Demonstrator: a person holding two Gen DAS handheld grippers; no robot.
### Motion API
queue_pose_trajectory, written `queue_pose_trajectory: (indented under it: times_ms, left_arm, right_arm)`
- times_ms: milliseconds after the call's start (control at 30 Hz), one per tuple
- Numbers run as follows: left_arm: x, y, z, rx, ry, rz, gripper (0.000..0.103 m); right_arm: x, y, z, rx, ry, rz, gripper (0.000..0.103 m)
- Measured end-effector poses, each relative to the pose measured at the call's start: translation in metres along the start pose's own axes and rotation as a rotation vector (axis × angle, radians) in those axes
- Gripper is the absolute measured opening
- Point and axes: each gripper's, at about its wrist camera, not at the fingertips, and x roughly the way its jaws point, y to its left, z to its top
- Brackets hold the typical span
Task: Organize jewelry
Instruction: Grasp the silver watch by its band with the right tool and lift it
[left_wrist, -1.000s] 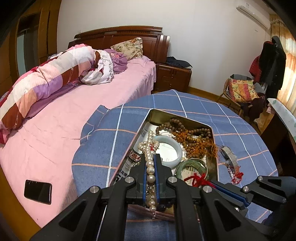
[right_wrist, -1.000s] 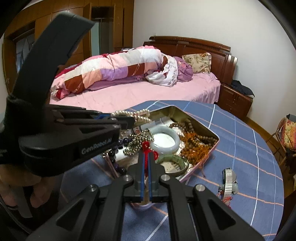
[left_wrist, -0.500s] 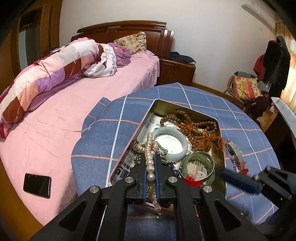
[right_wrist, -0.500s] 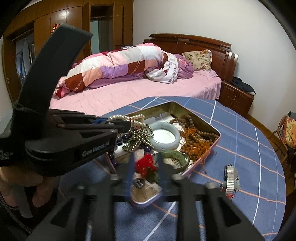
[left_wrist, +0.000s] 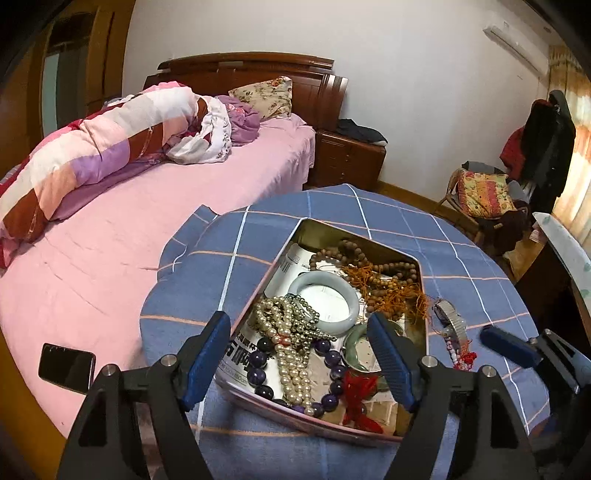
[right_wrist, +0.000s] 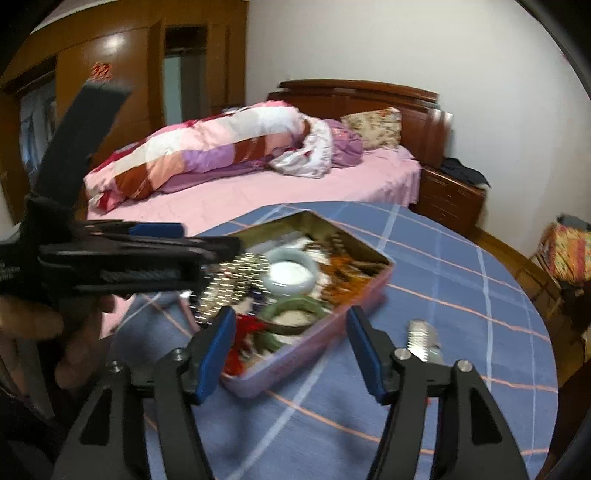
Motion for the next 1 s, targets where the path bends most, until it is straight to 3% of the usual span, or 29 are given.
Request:
queue_pose_trajectory:
  times_ms: [300, 700, 833, 867, 933, 1000]
  left_arm:
    - [0.015, -0.001, -0.002, -0.012, 0.041, 0.074, 0.077]
    - [0.025, -0.018, 0.006, 0.032, 0.044, 0.101, 0.077]
    - [0.028, -0.025, 0.009, 0.053, 0.042, 0.102, 0.077]
    - [0.028, -0.026, 0.01, 0.059, 0.041, 0.103, 0.077]
    - [0.03, -0.029, 0.01, 0.071, 0.046, 0.101, 0.077]
    - [0.03, -0.03, 0.011, 0.076, 0.045, 0.098, 0.077]
  right_arm:
    - [0.001, -0.075, -0.027, 0.198, 0.083, -0.151, 0.065]
    - [0.034, -0.085, -0.013, 0.176, 0.154, -0.158, 0.063]
    - [0.057, -0.089, -0.009, 0.176, 0.208, -0.17, 0.046]
    - [0.062, -0.09, -0.01, 0.17, 0.228, -0.177, 0.032]
    - [0.067, -0.091, -0.013, 0.158, 0.241, -0.186, 0.018]
    - [0.061, -0.093, -0.013, 0.167, 0.226, -0.175, 0.017]
